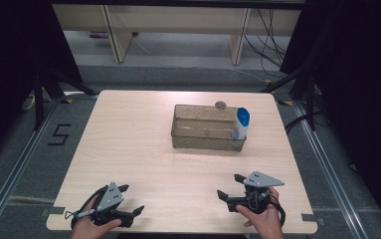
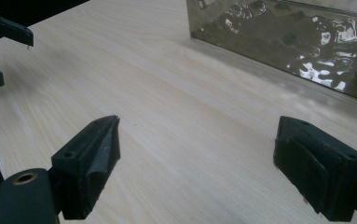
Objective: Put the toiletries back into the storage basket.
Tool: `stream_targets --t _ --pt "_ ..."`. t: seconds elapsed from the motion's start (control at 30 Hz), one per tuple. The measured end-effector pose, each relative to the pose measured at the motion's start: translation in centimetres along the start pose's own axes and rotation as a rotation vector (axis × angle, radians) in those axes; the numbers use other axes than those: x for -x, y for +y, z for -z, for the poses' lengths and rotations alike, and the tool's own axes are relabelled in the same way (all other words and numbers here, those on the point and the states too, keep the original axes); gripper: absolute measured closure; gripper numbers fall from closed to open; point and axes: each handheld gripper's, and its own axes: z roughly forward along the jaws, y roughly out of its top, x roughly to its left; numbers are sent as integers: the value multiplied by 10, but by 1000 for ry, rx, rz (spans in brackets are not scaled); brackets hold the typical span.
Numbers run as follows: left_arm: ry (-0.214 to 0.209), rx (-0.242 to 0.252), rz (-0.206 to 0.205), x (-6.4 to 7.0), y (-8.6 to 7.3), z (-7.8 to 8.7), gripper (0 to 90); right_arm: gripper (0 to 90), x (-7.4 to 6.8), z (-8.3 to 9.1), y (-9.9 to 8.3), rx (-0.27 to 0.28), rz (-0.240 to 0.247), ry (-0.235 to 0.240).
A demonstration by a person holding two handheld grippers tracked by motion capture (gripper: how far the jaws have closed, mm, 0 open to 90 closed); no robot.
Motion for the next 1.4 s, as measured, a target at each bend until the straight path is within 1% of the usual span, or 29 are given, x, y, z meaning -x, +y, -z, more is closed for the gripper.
stream_targets --t 0.03,0.07,0.1,0.13,0.17,0.27,0.3,0.33,0.37,0.4,0.5,0.57,0.6,0.63,0.7,0.73,0.83,0.87,0.93,0.97,1.0,1.03,1.07,1.1,1.13,1.17,1.27,1.33,1.4 --pt "5 -15 -18 -1 0 1 148 157 -3 0 -1 -7 -41 10" --pt "5 -14 -16 -1 0 1 149 157 -1 1 -2 3 -13 2" --pt "4 -18 -21 -2 0 1 149 157 -3 1 -2 -6 -43 15" --pt "4 -18 -21 -2 0 1 149 157 -2 0 -4 4 -33 7" --pt "-4 7 9 1 0 0 149 157 -2 0 -4 4 -33 7" --pt "-4 6 8 1 0 0 148 157 -1 3 -5 -3 -19 9" --pt "5 -18 -20 -1 0 1 149 157 -1 2 -7 7 -21 8" --pt "-3 6 9 1 0 0 148 157 -1 3 -7 1 -19 6" --pt "-3 6 8 1 0 0 149 157 -1 4 -7 0 -14 1" --pt "-3 6 8 1 0 0 148 157 -3 4 -8 -4 -38 7" --pt "2 2 9 1 0 0 149 157 -3 6 -10 -14 -31 23" --pt "10 -22 -20 -1 0 1 149 157 -3 6 -11 -7 -22 8" --pt "10 -22 -20 -1 0 1 149 157 -6 5 -12 -11 -58 17" --pt "3 3 9 1 0 0 149 157 -4 6 -13 -17 -29 12" --pt "9 -18 -16 -1 0 1 149 157 -5 6 -15 -11 -28 14" --pt "3 3 8 1 0 0 149 157 -5 7 -15 -24 -28 21" --pt "-2 7 9 1 0 0 148 157 -6 8 -18 -23 -19 14" --pt "6 -18 -22 -2 0 1 148 157 -6 8 -18 -29 -34 16" --pt "3 4 5 1 0 0 149 157 -9 8 -20 -33 -65 15" --pt "0 0 -1 0 0 0 149 157 -7 9 -21 -26 -37 10" --pt "1 1 0 0 0 0 149 157 -9 10 -22 -38 -59 12" --pt "-1 6 8 1 0 0 149 157 -7 10 -23 -25 -28 -1" --pt "5 3 7 1 0 0 149 157 -10 11 -24 -37 -54 11" --pt "12 -23 -24 -1 0 1 149 157 -8 11 -24 -32 -35 8" --pt "6 0 3 1 0 0 149 157 -9 12 -25 -30 -32 9" --pt "4 3 6 1 0 0 149 158 -11 12 -26 -35 -58 13" --pt "12 -22 -22 -1 0 1 148 157 -10 14 -28 -42 -40 3" --pt "4 3 8 1 0 0 148 157 -12 14 -29 -49 -71 12" --pt "11 -24 -23 -1 0 1 149 157 -12 15 -30 -51 -42 1"
